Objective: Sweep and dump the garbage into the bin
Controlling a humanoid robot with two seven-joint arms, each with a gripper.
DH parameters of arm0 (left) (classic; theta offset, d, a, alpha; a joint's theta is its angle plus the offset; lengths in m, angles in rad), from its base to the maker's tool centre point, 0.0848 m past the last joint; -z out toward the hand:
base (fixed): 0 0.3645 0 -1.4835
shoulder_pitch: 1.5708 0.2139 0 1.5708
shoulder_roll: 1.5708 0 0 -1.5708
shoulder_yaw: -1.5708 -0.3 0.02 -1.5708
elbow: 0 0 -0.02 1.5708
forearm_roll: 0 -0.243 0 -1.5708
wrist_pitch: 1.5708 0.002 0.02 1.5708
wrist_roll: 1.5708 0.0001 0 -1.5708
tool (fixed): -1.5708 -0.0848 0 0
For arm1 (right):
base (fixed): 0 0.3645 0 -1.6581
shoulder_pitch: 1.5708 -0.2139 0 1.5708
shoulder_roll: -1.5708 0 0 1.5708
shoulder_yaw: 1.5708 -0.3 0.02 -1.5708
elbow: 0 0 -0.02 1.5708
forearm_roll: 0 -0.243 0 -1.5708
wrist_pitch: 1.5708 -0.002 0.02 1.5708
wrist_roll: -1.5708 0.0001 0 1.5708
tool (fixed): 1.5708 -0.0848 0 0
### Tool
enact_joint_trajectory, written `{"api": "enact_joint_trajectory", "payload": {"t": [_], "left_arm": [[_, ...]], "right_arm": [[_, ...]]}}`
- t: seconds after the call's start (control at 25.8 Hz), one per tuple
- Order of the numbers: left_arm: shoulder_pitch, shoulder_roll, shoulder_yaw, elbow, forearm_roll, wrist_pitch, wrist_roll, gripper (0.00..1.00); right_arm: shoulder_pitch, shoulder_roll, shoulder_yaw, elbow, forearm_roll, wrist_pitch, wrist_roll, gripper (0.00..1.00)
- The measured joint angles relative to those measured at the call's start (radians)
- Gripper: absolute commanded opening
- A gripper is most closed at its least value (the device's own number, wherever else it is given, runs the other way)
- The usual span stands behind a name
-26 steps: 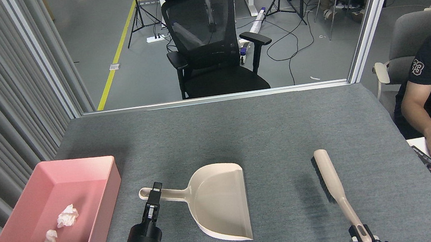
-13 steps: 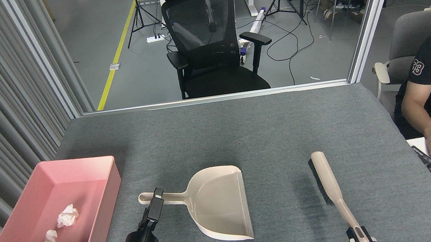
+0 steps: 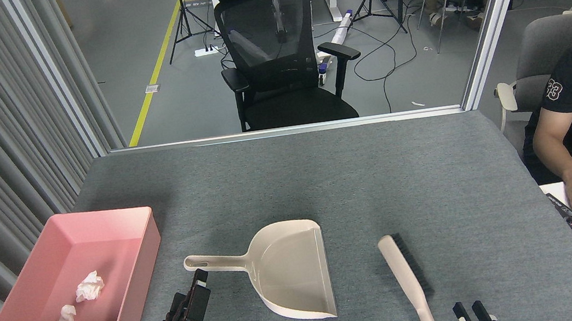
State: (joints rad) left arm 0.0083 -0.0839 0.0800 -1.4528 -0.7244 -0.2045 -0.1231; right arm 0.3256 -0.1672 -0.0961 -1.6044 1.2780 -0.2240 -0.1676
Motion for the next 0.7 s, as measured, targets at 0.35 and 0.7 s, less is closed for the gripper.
{"api": "enact_joint_trajectory", "payload": {"t": [0.35,0.7], "left_arm": [[0.033,0.08,0.001,-0.195,-0.393,-0.027,-0.012,0.99],[0.019,0.091,0.003,-0.221,-0.676,-0.071,0.016,0.99]], "right_arm": [[-0.013,-0.001,-0.015,-0.014,0.001,0.013,-0.002,0.98],[-0.053,-0.012,-0.024,-0.029,0.003,0.02,-0.005,0.98]]}}
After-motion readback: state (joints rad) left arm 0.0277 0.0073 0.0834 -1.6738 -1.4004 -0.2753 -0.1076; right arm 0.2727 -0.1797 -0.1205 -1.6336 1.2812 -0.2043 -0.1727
